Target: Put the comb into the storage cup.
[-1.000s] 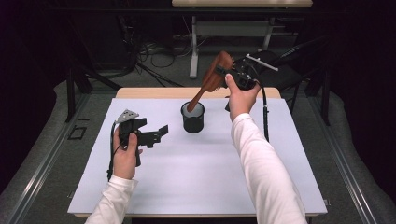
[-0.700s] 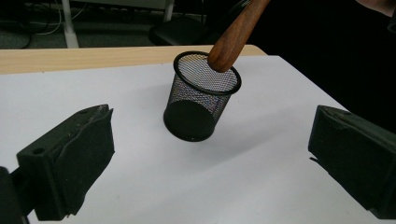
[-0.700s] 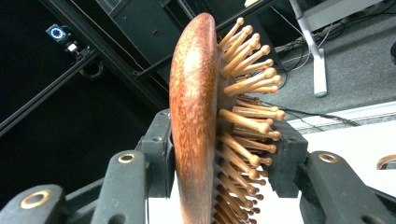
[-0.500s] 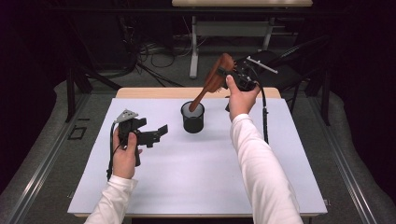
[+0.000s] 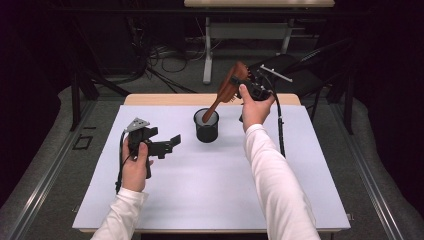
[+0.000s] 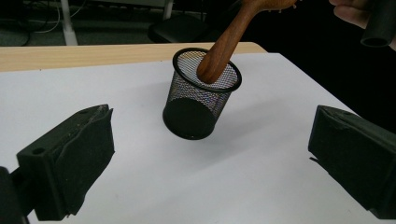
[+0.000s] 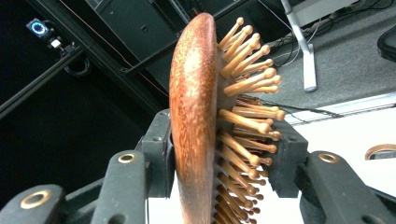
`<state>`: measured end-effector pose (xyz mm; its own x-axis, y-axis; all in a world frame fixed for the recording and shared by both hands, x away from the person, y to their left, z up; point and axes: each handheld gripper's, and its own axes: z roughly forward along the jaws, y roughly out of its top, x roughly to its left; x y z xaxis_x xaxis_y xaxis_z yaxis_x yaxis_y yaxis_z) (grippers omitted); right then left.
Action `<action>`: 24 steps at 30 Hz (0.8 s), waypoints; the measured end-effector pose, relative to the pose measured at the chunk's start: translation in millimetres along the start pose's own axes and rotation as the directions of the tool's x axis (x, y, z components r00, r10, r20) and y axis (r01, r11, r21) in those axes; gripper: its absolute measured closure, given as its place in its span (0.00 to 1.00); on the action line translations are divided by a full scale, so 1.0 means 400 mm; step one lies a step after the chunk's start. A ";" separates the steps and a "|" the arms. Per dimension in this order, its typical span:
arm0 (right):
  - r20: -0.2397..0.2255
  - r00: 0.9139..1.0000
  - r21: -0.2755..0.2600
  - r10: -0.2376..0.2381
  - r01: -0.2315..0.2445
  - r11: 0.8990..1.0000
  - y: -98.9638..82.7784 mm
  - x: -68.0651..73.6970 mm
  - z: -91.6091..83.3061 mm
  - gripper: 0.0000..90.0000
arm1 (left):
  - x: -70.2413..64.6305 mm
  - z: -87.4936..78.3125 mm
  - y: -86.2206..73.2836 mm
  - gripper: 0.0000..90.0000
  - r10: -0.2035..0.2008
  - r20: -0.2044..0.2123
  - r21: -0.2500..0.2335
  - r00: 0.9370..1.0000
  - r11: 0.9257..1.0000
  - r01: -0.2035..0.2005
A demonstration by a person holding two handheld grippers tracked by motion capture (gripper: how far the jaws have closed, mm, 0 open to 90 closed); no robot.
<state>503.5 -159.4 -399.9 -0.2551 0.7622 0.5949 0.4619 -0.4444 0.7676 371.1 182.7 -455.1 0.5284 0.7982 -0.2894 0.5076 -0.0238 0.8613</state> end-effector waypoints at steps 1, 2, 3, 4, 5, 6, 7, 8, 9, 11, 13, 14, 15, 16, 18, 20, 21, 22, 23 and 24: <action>-0.002 1.000 -0.002 0.001 -0.001 1.000 -0.003 -0.001 0.003 0.57 | 0.000 0.000 0.000 0.00 0.000 0.001 0.000 1.000 1.000 0.000; -0.001 1.000 0.000 0.003 -0.003 1.000 -0.006 -0.002 0.005 0.57 | 0.000 0.000 0.000 0.00 -0.001 0.001 0.001 1.000 1.000 0.001; 0.002 1.000 0.004 0.002 -0.002 1.000 -0.009 -0.003 0.007 0.57 | 0.000 0.000 0.000 0.00 0.000 0.001 0.001 1.000 1.000 0.000; 0.003 1.000 0.004 0.003 -0.003 1.000 -0.012 -0.004 0.009 0.57 | 0.000 0.000 0.000 0.00 0.000 0.001 0.002 1.000 1.000 0.000; 0.004 1.000 0.006 0.003 -0.003 1.000 -0.015 -0.004 0.011 0.57 | 0.000 0.000 0.000 0.00 0.000 0.002 0.002 1.000 1.000 0.000; 0.004 1.000 0.005 0.004 -0.004 1.000 -0.018 -0.005 0.013 0.57 | 0.000 0.000 0.000 0.00 0.000 0.002 0.002 1.000 1.000 0.000; 0.006 1.000 0.007 0.001 -0.001 1.000 -0.021 -0.007 0.015 0.57 | 0.000 0.000 0.000 0.00 0.000 0.002 0.002 1.000 1.000 0.000; 0.007 1.000 0.011 -0.002 0.002 1.000 -0.023 -0.008 0.016 0.56 | 0.000 0.000 0.000 0.00 0.000 0.002 0.002 1.000 1.000 0.000; 0.009 1.000 0.011 -0.001 0.001 1.000 -0.027 -0.009 0.018 0.56 | 0.000 0.000 0.000 0.00 0.001 0.001 0.002 1.000 1.000 -0.001; 0.013 1.000 0.016 -0.006 0.006 1.000 -0.033 -0.012 0.022 0.56 | 0.001 0.000 0.000 0.00 0.002 0.001 0.001 1.000 1.000 -0.002; 0.012 1.000 0.021 -0.007 0.007 1.000 -0.040 -0.015 0.026 0.56 | 0.001 0.000 0.000 0.00 0.000 0.000 -0.001 1.000 1.000 0.000; 0.013 1.000 0.024 -0.007 0.007 1.000 -0.044 -0.016 0.028 0.56 | 0.001 0.000 0.000 0.00 -0.002 0.001 -0.001 1.000 1.000 0.002; 0.013 1.000 0.026 -0.011 0.010 1.000 -0.048 -0.018 0.030 0.56 | 0.001 0.000 0.000 0.00 -0.002 0.001 -0.001 1.000 1.000 0.002; 0.012 1.000 0.027 -0.008 0.008 1.000 -0.051 -0.019 0.032 0.56 | 0.001 0.000 0.000 0.00 -0.001 0.000 0.000 1.000 1.000 0.001; 0.012 1.000 0.029 -0.011 0.011 1.000 -0.059 -0.021 0.037 0.56 | 0.001 0.001 -0.001 0.00 -0.002 0.002 0.003 1.000 1.000 0.002; 0.015 1.000 0.034 -0.014 0.013 0.999 -0.067 -0.024 0.041 0.56 | 0.001 0.002 -0.001 0.00 -0.003 0.002 0.003 1.000 1.000 0.003; 0.015 1.000 0.037 -0.016 0.015 0.999 -0.070 -0.025 0.044 0.56 | 0.002 0.002 -0.001 0.00 -0.003 0.003 0.003 1.000 1.000 0.003; 0.016 1.000 0.038 -0.008 0.008 0.999 -0.074 -0.025 0.046 0.56 | 0.002 0.002 -0.002 0.00 -0.003 0.004 0.003 1.000 1.000 0.003; 0.017 1.000 0.038 -0.012 0.011 0.999 -0.078 -0.026 0.048 0.56 | 0.002 0.001 -0.002 0.00 -0.004 0.003 0.003 1.000 1.000 0.004; 0.017 1.000 0.043 -0.017 0.016 0.999 -0.081 -0.027 0.050 0.56 | 0.003 0.001 -0.002 0.00 -0.003 0.002 0.003 1.000 1.000 0.003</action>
<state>508.5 -143.9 -436.0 -0.2483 0.7776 0.5777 0.4940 -0.4113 0.7660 371.7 183.4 -456.2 0.5282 0.7970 -0.2928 0.5109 -0.0229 0.8593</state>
